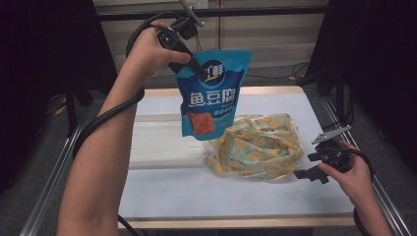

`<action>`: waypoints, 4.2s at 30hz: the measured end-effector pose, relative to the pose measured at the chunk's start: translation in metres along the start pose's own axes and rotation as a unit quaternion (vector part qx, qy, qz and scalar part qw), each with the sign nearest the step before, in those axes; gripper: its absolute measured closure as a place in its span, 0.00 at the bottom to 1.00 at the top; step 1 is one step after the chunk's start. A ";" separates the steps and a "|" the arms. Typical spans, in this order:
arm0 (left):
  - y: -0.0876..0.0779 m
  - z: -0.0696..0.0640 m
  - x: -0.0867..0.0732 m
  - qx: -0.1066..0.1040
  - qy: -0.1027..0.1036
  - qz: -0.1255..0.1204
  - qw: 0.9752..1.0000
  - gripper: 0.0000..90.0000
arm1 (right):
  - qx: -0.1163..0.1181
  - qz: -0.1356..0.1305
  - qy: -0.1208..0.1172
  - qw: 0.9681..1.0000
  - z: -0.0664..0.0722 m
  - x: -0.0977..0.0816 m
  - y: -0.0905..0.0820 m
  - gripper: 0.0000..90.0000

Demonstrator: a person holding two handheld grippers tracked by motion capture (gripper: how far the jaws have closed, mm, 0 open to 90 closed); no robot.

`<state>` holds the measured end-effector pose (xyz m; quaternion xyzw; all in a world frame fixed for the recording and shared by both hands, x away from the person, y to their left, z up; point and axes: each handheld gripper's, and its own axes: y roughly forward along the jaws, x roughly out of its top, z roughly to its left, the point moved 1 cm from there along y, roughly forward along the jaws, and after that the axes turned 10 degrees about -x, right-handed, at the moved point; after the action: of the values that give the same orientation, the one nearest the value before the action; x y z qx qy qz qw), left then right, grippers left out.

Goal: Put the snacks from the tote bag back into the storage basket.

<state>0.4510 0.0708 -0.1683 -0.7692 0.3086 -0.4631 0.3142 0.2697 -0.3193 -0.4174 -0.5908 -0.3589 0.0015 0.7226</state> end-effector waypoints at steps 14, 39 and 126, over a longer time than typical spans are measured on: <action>-0.011 0.004 -0.011 0.001 -0.006 0.000 1.000 1.00 | 0.001 0.001 0.000 1.000 0.000 0.000 0.001 0.07; -0.025 0.015 -0.040 0.015 -0.017 -0.005 1.000 1.00 | 0.003 0.004 -0.003 1.000 0.001 0.000 0.005 0.07; 0.030 0.066 -0.113 0.003 -0.016 0.024 1.000 1.00 | 0.005 0.012 0.000 1.000 0.004 -0.001 0.006 0.07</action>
<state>0.4627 0.1519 -0.2746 -0.7683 0.3202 -0.4437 0.3322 0.2697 -0.3144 -0.4226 -0.5911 -0.3515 0.0123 0.7258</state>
